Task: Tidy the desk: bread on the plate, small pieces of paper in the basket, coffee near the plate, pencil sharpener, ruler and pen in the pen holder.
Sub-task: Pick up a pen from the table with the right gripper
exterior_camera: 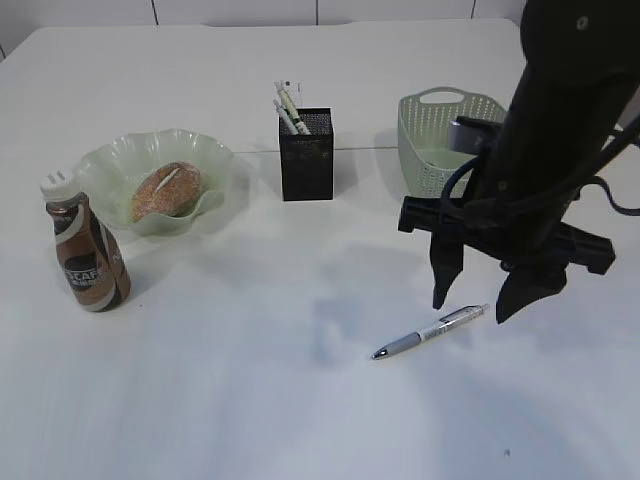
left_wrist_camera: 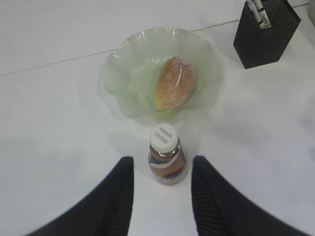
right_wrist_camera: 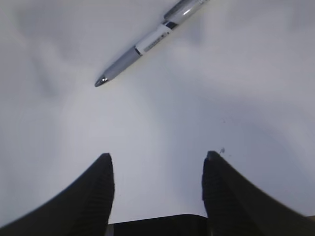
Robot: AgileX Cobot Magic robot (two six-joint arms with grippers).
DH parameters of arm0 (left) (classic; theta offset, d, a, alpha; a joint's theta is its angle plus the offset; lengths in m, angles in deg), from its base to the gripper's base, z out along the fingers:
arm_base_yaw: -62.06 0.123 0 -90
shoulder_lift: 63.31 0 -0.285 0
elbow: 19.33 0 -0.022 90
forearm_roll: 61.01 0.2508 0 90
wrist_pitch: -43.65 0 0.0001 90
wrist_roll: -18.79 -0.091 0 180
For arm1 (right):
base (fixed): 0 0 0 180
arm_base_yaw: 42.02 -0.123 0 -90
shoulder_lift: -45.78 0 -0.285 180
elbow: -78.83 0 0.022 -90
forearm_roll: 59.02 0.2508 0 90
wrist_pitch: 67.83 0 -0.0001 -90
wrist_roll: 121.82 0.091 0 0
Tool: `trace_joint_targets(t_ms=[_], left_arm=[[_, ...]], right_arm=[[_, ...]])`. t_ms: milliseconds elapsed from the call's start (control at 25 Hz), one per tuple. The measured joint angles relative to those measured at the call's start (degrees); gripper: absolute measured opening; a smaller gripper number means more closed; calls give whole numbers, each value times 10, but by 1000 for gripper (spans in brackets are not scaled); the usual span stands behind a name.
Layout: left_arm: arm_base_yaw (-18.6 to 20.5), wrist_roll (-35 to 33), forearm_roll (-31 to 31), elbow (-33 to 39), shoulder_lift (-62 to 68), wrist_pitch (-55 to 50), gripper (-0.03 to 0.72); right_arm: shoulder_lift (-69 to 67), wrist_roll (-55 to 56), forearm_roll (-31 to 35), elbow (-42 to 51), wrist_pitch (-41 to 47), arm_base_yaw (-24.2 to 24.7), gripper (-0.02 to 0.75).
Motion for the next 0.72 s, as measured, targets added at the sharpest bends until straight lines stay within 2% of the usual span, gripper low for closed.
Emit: trace_joint_targets(t_ms=[440, 480, 720], left_arm=[[0, 0, 0, 0, 0, -14, 275], [0, 0, 1, 0, 0, -16, 275], [0, 0, 20, 0, 0, -31, 275]], right_arm=[[-44, 31, 14, 0, -57, 0, 473], [-46, 88, 15, 0, -109, 0, 473], [-65, 202, -15, 0, -149, 0, 473]])
